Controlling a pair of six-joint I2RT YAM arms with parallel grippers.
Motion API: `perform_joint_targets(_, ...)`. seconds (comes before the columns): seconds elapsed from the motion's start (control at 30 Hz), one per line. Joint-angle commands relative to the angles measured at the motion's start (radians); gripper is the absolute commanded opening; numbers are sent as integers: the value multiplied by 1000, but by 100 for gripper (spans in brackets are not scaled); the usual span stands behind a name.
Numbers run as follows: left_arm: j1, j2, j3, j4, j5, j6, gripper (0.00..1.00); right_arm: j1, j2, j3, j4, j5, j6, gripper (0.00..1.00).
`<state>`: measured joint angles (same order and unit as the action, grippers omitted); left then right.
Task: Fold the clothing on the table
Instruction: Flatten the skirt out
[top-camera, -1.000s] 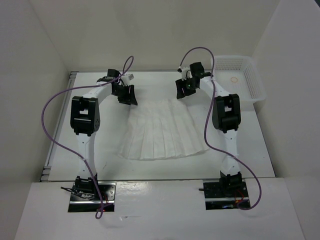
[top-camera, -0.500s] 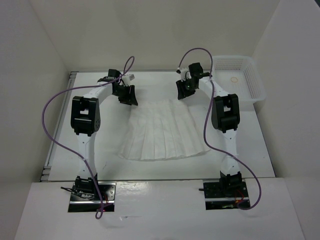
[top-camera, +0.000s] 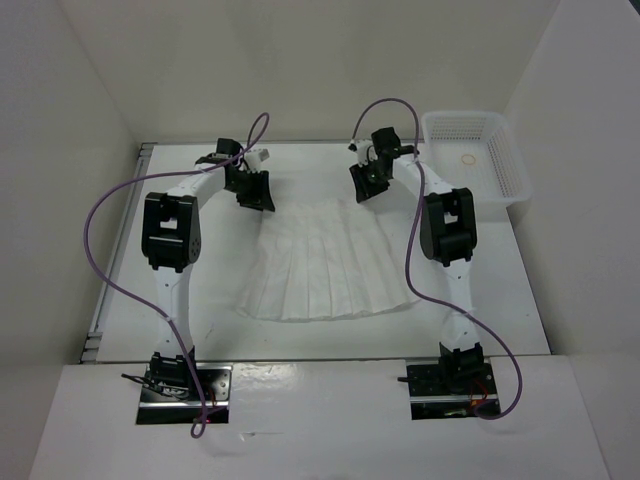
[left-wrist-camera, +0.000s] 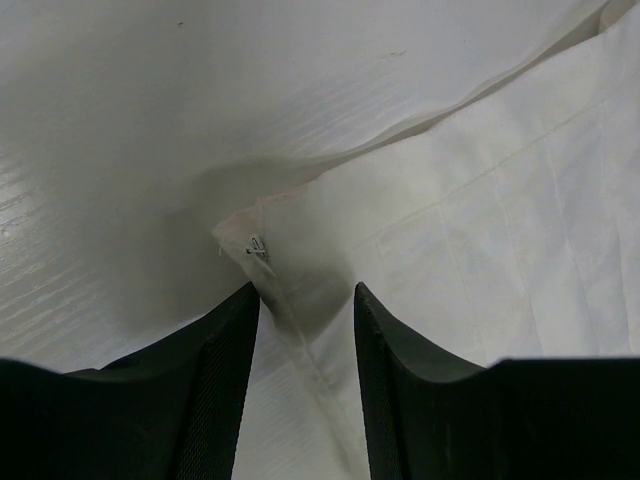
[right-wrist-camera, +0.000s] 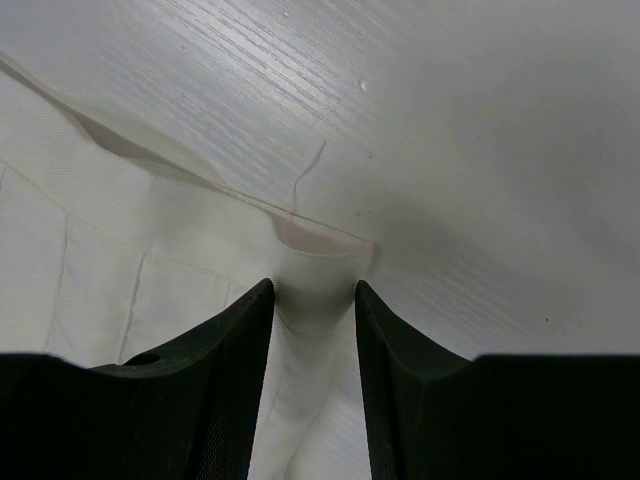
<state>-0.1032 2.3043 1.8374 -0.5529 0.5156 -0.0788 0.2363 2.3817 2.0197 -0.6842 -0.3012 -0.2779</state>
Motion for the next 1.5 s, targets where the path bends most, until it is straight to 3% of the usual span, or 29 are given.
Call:
perform_joint_targets(0.0, -13, 6, 13, -27, -19, 11, 50, 12, 10, 34, -29, 27, -12, 43)
perform_joint_targets(0.17, -24, 15, 31, -36, -81, 2, 50, 21, 10, 34, -29, 45, -12, 40)
perform_joint_targets(0.3, -33, 26, 42, -36, -103, 2, 44, 21, 10, 25, -20, 45, -12, 35)
perform_joint_targets(0.43, -33, 56, 68, -47, -103, 2, 33, 30, 10, 25, -20, 54, -12, 24)
perform_joint_targets(0.6, -33, 76, 103, -56, -94, 2, 6, 31, 10, 25, -20, 54, -12, 9)
perform_joint_targets(0.7, -33, 76, 128, -56, -94, 2, 1, 31, 10, 25, -20, 73, -21, 3)
perform_joint_targets(0.97, -33, 67, 203, -38, -143, 36, 0, 31, -9, 39, 14, 152, -21, 0)
perform_joint_targets(1.23, -6, 171, 473, -166, -146, 47, 0, 20, 27, 169, -4, 195, -12, 0)
perform_joint_targets(1.47, 3, 98, 432, -157, -88, 102, 0, 9, -10, 189, 5, 205, -1, 0)
